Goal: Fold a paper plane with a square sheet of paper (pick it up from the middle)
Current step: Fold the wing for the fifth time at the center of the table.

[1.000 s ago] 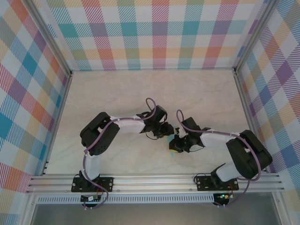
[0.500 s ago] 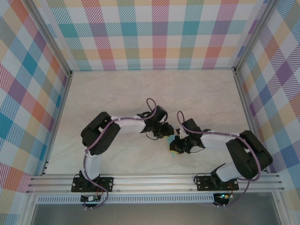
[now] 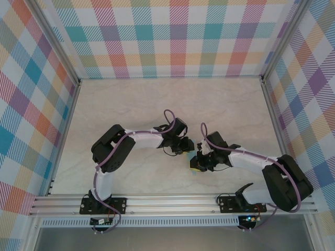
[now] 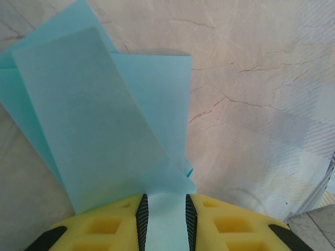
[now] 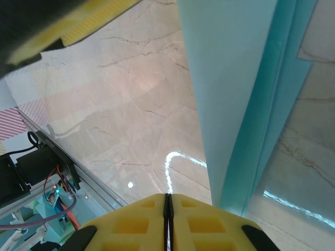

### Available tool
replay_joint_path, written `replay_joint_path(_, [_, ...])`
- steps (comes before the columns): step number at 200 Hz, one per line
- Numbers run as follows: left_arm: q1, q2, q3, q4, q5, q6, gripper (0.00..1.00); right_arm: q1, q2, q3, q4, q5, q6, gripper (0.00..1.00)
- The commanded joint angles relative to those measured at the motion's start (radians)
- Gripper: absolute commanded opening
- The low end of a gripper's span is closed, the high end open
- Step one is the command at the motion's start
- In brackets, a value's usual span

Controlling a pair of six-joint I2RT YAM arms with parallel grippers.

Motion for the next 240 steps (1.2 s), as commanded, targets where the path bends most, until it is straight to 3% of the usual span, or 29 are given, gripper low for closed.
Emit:
replay_joint_path(1, [-0.004,0.028,0.023,-0.035,-0.003,0.024,0.28,-0.001,0.021,0.011,-0.067,0.022,-0.037,0.1])
replay_joint_path(85, [-0.004,0.033,0.029,-0.04,-0.003,0.029,0.28,-0.002,0.127,-0.01,-0.131,0.167,-0.018,0.09])
replay_joint_path(108, [-0.004,0.034,0.029,-0.041,0.0,0.03,0.28,-0.002,0.119,-0.028,-0.11,0.142,-0.005,0.08])
replay_joint_path(153, [-0.005,0.031,0.029,-0.044,0.0,0.033,0.28,-0.002,-0.042,0.0,-0.146,0.08,-0.021,0.1])
replay_joint_path(186, [-0.004,0.031,0.031,-0.041,0.0,0.031,0.28,-0.002,-0.031,-0.003,-0.107,0.01,-0.036,0.11])
replay_joint_path(240, [-0.003,0.032,0.033,-0.046,0.004,0.034,0.28,-0.001,0.091,-0.007,-0.168,0.159,-0.026,0.08])
